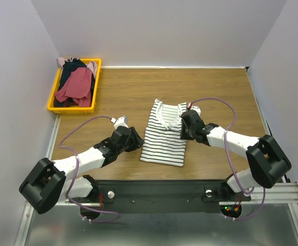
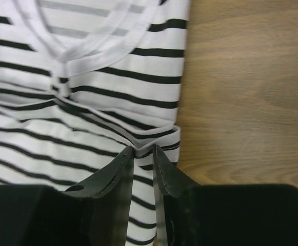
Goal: Fold and stack the tank tops
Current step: Fold the tank top
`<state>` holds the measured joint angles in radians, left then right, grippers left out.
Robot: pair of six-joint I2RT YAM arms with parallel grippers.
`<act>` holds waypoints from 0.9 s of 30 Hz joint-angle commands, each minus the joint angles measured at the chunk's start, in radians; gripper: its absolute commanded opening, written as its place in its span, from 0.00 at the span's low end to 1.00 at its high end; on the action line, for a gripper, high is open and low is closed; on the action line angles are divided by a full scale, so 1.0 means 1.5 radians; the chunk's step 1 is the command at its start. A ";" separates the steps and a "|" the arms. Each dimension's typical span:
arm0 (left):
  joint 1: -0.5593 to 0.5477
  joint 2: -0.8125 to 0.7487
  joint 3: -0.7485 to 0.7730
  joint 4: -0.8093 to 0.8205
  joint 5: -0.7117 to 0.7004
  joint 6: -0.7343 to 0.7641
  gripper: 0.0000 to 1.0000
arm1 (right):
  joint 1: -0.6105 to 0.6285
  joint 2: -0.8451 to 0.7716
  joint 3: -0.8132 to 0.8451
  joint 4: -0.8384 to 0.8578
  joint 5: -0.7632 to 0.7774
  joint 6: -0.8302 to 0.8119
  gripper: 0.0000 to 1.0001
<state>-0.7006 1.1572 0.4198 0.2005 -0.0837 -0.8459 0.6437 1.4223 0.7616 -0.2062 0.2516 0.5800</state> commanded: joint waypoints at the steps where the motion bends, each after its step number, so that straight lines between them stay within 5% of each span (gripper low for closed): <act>1: -0.024 -0.020 -0.011 0.018 0.006 0.006 0.54 | -0.029 0.031 0.008 -0.008 0.029 0.011 0.26; 17: -0.066 -0.042 -0.071 -0.001 -0.019 -0.055 0.56 | -0.051 0.148 0.105 -0.008 -0.020 -0.095 0.36; 27: -0.089 -0.079 -0.117 -0.029 0.003 -0.159 0.55 | -0.050 -0.013 0.074 -0.095 0.031 -0.031 0.69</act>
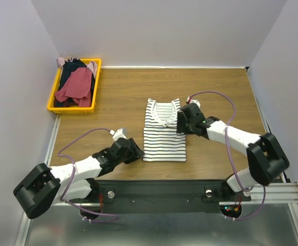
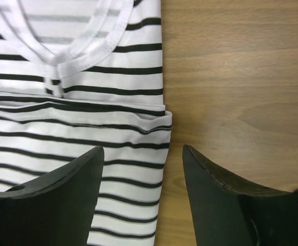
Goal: Fold and stack the tank tops
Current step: Fold the tank top
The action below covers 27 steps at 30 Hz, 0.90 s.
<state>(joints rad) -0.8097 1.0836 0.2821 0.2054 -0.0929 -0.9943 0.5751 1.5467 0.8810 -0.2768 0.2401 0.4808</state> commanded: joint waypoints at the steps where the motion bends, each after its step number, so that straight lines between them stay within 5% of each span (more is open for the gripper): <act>1: -0.019 -0.045 -0.029 -0.048 0.013 -0.068 0.56 | -0.005 -0.113 -0.019 -0.072 0.037 0.054 0.70; 3: -0.025 -0.066 -0.037 -0.051 0.026 -0.085 0.72 | -0.005 -0.154 -0.050 -0.097 0.000 0.081 0.71; 6: -0.027 -0.073 -0.039 -0.051 0.041 -0.096 0.72 | -0.005 -0.183 -0.095 -0.109 -0.057 0.107 0.71; 12: -0.038 -0.067 -0.051 -0.046 0.058 -0.131 0.62 | -0.005 -0.273 -0.214 -0.119 -0.134 0.184 0.61; 27: -0.047 -0.044 -0.067 -0.026 0.033 -0.162 0.54 | -0.005 -0.426 -0.358 -0.118 -0.223 0.323 0.62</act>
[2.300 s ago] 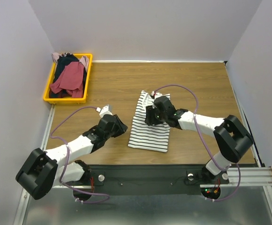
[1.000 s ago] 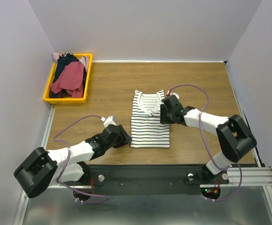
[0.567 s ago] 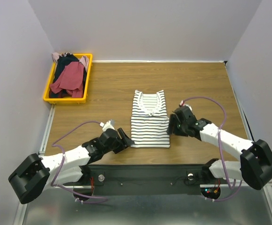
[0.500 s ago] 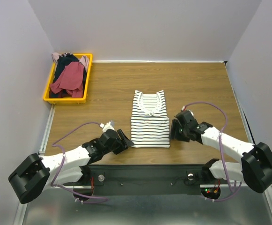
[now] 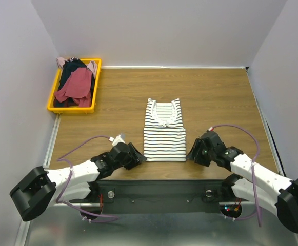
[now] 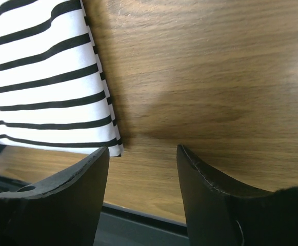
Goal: Fold and stack the tank tops
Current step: Fold the tank top
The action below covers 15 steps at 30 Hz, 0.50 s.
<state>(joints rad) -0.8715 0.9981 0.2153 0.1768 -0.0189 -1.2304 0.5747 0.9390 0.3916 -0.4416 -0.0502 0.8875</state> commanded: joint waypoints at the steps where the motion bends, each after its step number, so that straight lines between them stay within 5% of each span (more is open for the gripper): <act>1: -0.006 0.020 -0.023 0.002 -0.017 -0.005 0.54 | -0.004 -0.027 -0.043 -0.005 -0.031 0.067 0.62; 15: -0.006 0.089 -0.033 0.057 -0.028 -0.008 0.50 | -0.004 -0.035 -0.120 0.090 -0.075 0.140 0.58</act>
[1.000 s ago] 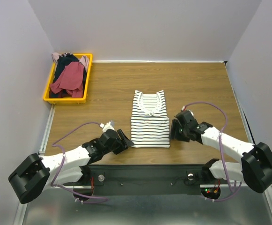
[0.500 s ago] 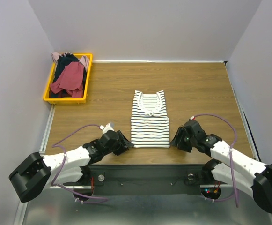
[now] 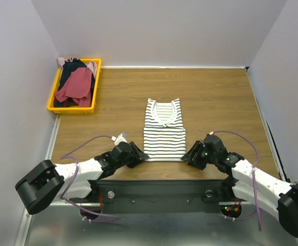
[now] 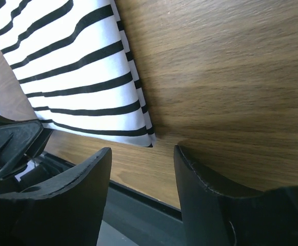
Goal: Fold and stack the tank tops
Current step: Fold the tank top
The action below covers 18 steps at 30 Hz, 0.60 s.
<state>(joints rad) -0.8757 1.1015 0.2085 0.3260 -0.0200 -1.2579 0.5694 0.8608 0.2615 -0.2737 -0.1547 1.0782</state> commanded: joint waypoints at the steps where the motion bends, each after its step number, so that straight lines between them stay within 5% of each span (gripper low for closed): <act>1: -0.003 0.020 -0.032 -0.040 -0.029 0.009 0.49 | 0.001 0.016 -0.039 -0.020 -0.005 0.014 0.58; 18: -0.003 0.035 -0.035 -0.020 -0.031 0.016 0.34 | 0.001 0.022 -0.067 0.010 0.085 0.057 0.51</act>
<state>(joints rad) -0.8761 1.1404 0.1947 0.3790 -0.0319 -1.2621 0.5694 0.8497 0.2062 -0.1856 -0.1608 1.1687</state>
